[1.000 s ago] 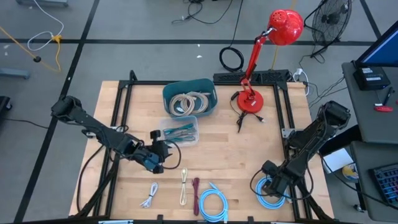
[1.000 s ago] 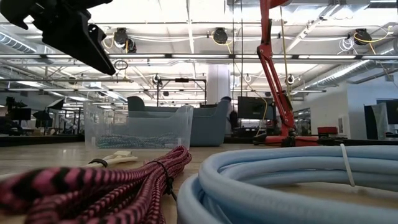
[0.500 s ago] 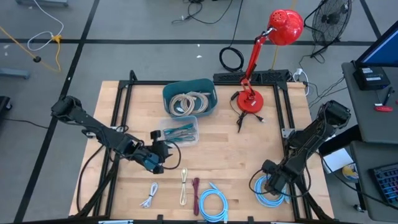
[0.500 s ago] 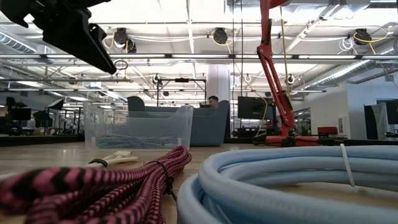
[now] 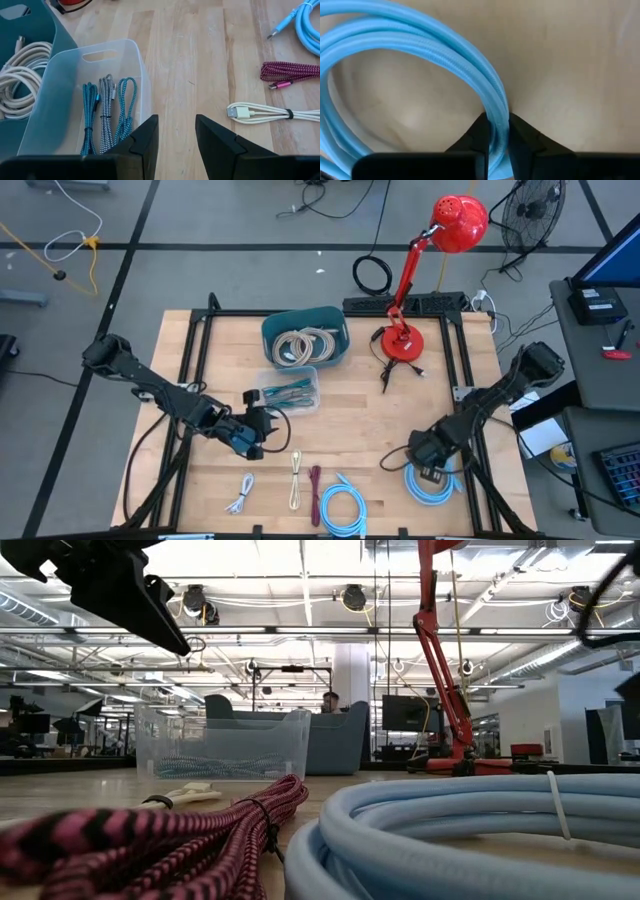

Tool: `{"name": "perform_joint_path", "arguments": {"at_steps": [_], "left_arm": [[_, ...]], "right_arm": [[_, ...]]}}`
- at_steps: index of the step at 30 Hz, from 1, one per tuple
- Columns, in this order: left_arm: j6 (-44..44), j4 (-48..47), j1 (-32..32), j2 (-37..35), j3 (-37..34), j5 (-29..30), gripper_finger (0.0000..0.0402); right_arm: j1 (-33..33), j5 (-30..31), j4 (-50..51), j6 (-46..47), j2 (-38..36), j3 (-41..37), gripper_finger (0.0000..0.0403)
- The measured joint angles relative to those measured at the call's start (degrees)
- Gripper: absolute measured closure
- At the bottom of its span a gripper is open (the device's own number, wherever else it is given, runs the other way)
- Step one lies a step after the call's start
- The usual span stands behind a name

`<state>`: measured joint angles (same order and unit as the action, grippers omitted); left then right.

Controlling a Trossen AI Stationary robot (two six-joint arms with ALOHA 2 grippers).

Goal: Pick & Place USB Port
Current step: Put the right blue USB cable into the dark blue bin

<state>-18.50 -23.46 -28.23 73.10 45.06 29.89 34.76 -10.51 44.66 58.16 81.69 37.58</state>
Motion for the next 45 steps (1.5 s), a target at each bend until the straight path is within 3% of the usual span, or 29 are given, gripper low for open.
{"name": "perform_joint_path", "arguments": {"at_steps": [5,11,13,19,25,33,38,45], "left_arm": [[0.02,0.09,0.0,0.0,0.0,0.0,0.0268],[0.07,0.47,0.04,0.0,0.0,0.07,0.0268],[0.09,0.72,0.04,0.0,0.0,0.09,0.0268],[0.22,0.68,0.02,0.0,0.0,0.07,0.0268],[0.42,0.23,0.02,0.01,-0.02,0.07,0.0268],[0.17,0.07,0.0,0.0,-0.02,0.07,0.0268],[-0.26,0.04,0.0,0.0,-0.02,0.04,0.0268],[-0.68,-0.2,-0.13,0.01,-0.02,0.02,0.0268]], "right_arm": [[-4.44,4.49,0.39,-9.72,0.02,2.14,0.0372],[-11.13,24.3,-0.24,-24.25,0.22,8.05,0.0372],[-13.99,26.45,-1.61,-29.8,0.22,9.91,0.0372],[-23.36,23.18,-7.69,-44.33,1.92,13.41,0.0372],[-27.05,16.46,-2.83,-53.38,10.81,15.49,0.0372],[-23.77,17.05,4.03,-55.88,22.29,21.43,0.0372],[-20.34,21.4,5.77,-55.81,22.54,25.7,0.0373],[-16.79,20.73,6.23,-53.14,20.7,28.4,0.0373]]}}
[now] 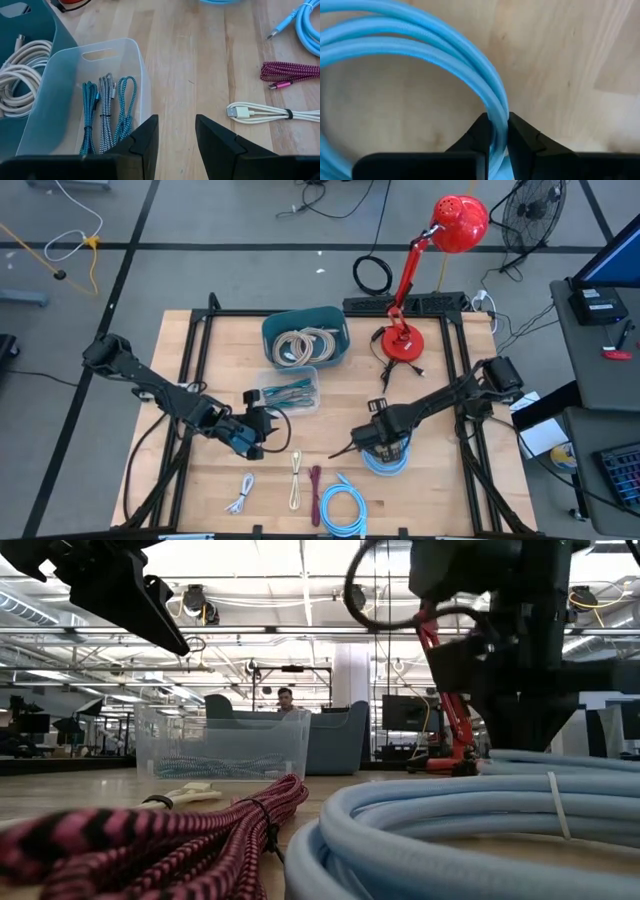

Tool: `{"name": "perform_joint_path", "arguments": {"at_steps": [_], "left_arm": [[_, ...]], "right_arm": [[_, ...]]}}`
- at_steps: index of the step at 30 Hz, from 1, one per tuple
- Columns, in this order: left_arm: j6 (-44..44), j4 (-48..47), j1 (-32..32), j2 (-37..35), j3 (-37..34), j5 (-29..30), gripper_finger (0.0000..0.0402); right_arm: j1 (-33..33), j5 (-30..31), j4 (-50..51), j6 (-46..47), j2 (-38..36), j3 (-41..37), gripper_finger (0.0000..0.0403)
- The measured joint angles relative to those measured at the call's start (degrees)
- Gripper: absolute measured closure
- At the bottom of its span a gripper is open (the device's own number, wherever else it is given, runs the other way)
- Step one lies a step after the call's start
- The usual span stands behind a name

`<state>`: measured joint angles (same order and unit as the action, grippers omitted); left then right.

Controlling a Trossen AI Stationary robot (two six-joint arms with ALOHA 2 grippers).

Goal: Pick & Place USB Port
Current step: Put the right blue USB cable into the dark blue bin

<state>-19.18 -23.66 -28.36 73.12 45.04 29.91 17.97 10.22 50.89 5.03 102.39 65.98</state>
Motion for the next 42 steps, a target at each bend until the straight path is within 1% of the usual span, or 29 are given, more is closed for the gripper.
{"name": "perform_joint_path", "arguments": {"at_steps": [3,5,11,15,18,23,25,27,29,32,33,35,38,42], "left_arm": [[-0.02,0.01,0.0,0.01,0.0,0.0,0.0268],[-0.02,0.09,0.0,0.01,0.0,0.0,0.0268],[-0.04,0.24,0.0,0.01,0.0,-0.02,0.0268],[-0.04,0.25,0.0,0.01,0.0,-0.02,0.0268],[-0.04,0.28,0.0,0.0,0.0,-0.02,0.0268],[-0.07,0.28,0.0,0.01,0.0,-0.02,0.0268],[-0.17,0.31,0.0,0.01,0.0,-0.02,0.0268],[-0.2,0.28,0.0,-0.01,0.0,-0.02,0.0268],[-0.2,0.26,0.0,0.01,0.0,-0.02,0.0268],[-0.19,0.22,0.0,0.01,0.0,-0.02,0.0268],[-0.2,0.22,0.0,0.01,0.0,-0.02,0.0268],[-0.17,0.22,0.0,0.01,0.0,-0.02,0.0268],[-0.17,0.22,0.0,0.01,0.0,-0.02,0.0268],[-0.15,0.24,-0.04,0.01,0.0,-0.1,0.0268]], "right_arm": [[0.85,0.54,0.85,2.46,0.11,-0.15,0.0373],[1.21,1.65,0.79,4.16,0.02,-0.13,0.0362],[1.28,1.97,0.05,4.93,0.0,-0.13,0.0268],[1.28,4.9,-0.3,5.01,0.0,0.18,0.0226],[1.28,7.55,0.85,5.74,-0.45,2.19,0.0209],[1.15,7.93,0.78,9.42,-3.64,7.04,0.0202],[1.18,7.94,0.75,13.43,-5.53,8.61,0.0205],[1.34,7.52,0.77,19.43,-8.16,8.81,0.0209],[1.39,5.84,1.78,28.72,-10.38,8.67,0.0213],[1.68,2.33,5.39,45.22,-13.08,7.35,0.0213],[1.85,1.61,6.84,49.78,-13.46,6.78,0.0212],[2.43,1.42,10.13,56.06,-14.06,5.21,0.0206],[2.49,-1.05,12.31,59.23,-14.08,1.86,0.0193],[1.31,-3.99,8.12,58.34,-14.05,-4.45,0.0176]]}}
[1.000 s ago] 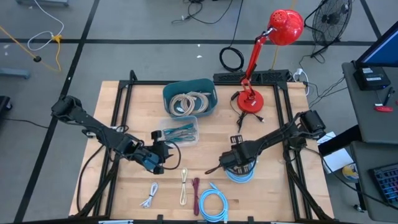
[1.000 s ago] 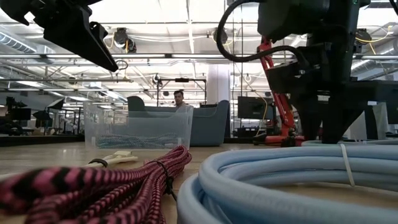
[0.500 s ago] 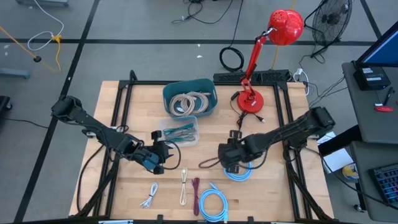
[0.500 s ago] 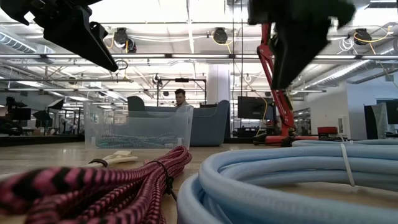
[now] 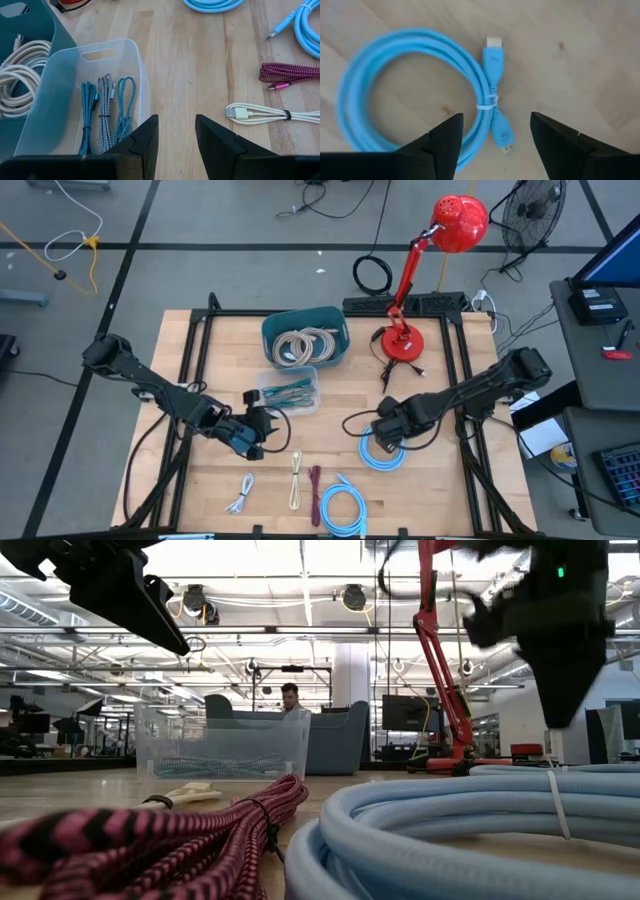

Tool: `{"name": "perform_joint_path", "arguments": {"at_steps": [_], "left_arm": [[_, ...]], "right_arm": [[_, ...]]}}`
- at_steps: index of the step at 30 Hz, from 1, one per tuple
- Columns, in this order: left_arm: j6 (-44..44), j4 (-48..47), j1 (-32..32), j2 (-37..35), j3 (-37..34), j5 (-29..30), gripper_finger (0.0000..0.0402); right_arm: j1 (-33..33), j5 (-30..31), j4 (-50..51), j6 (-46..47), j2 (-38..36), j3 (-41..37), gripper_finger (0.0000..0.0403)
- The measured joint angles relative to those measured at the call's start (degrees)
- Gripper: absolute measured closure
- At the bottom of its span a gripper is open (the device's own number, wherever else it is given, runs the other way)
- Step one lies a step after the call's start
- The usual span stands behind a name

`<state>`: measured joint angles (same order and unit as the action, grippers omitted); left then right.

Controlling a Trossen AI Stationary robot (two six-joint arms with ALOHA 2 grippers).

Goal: Pick & Place USB Port
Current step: Put the right blue USB cable into the dark blue bin

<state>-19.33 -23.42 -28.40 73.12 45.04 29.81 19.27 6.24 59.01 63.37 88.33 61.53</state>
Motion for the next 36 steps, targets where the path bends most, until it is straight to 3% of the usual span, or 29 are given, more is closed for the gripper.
{"name": "perform_joint_path", "arguments": {"at_steps": [9,16,31,36], "left_arm": [[0.11,-0.02,0.0,0.0,0.0,-0.01,0.0268],[0.11,0.05,0.0,0.0,0.0,0.0,0.0268],[0.17,0.15,0.0,0.0,0.0,0.02,0.0268],[0.15,0.28,0.0,0.0,0.0,0.04,0.0268]], "right_arm": [[-1.6,-4.63,-11.4,-1.22,-0.02,-10.8,0.0163],[-1.58,-4.75,-15.84,-4.02,-0.24,-14.85,0.0175],[-1.65,-2.29,-17.6,-21.17,-0.11,-14.94,0.0344],[-1.84,-0.16,-17.51,-26.94,0.18,-13.46,0.0358]]}}
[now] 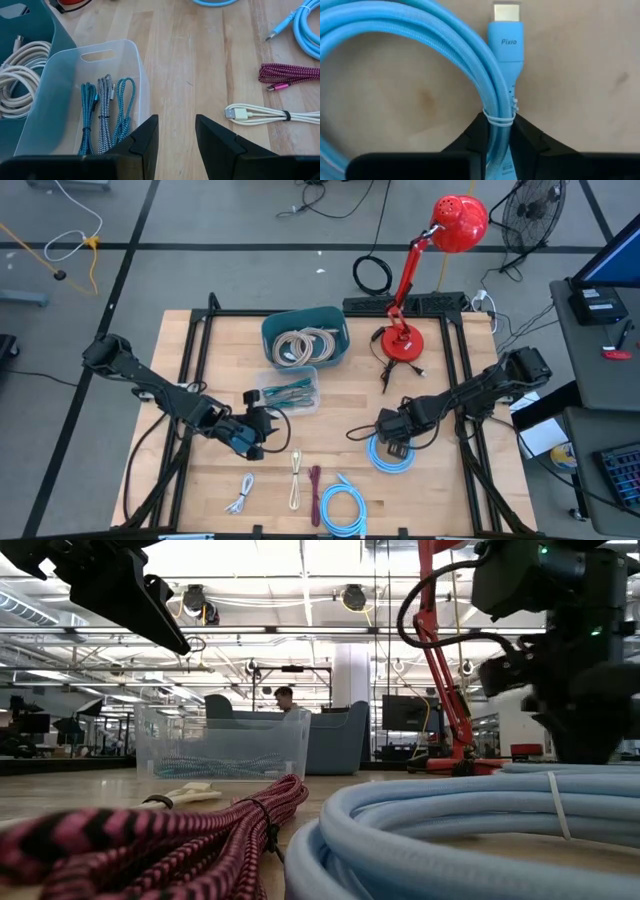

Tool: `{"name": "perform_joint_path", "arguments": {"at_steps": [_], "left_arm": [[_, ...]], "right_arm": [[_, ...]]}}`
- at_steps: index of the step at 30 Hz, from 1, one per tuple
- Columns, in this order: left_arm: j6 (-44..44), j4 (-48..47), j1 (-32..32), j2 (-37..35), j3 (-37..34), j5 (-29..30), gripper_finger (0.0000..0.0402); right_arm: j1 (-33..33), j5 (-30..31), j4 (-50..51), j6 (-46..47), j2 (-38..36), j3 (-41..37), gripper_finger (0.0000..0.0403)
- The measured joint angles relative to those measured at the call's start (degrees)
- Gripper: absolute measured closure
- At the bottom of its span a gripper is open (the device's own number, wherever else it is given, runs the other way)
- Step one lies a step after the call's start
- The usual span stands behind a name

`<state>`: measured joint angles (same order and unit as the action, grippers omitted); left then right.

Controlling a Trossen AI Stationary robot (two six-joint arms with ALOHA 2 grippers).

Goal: Pick & Place USB Port
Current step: Put the right blue USB cable into the dark blue bin

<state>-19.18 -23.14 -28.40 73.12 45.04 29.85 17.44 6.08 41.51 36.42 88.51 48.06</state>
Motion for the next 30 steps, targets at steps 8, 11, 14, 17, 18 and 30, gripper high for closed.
{"name": "perform_joint_path", "arguments": {"at_steps": [8,11,14,17,18,30], "left_arm": [[0.48,1.42,0.07,0.88,0.0,0.02,0.0268],[0.5,2.0,0.24,2.17,0.0,-0.71,0.0268],[0.51,2.57,0.59,3.94,0.0,-2.32,0.0268],[0.55,3.42,0.94,5.62,0.0,-3.59,0.0268],[0.52,3.35,0.93,6.01,0.0,-3.86,0.0268],[-2.53,3.79,-1.05,6.54,0.0,-4.15,0.0268]], "right_arm": [[-3.9,11.43,8.08,-8.75,-0.02,12.25,0.0346],[-6.72,16.02,8.53,-15.1,-0.09,18.31,0.0351],[-10.25,20.9,8.26,-21.61,-0.08,24.16,0.0353],[-14.67,23.75,5.42,-28.88,-0.13,28.58,0.0353],[-16.3,24.08,3.6,-31.45,-0.13,29.64,0.0353],[-34.47,15.03,-18.3,-51.53,1.32,33.23,0.0355]]}}
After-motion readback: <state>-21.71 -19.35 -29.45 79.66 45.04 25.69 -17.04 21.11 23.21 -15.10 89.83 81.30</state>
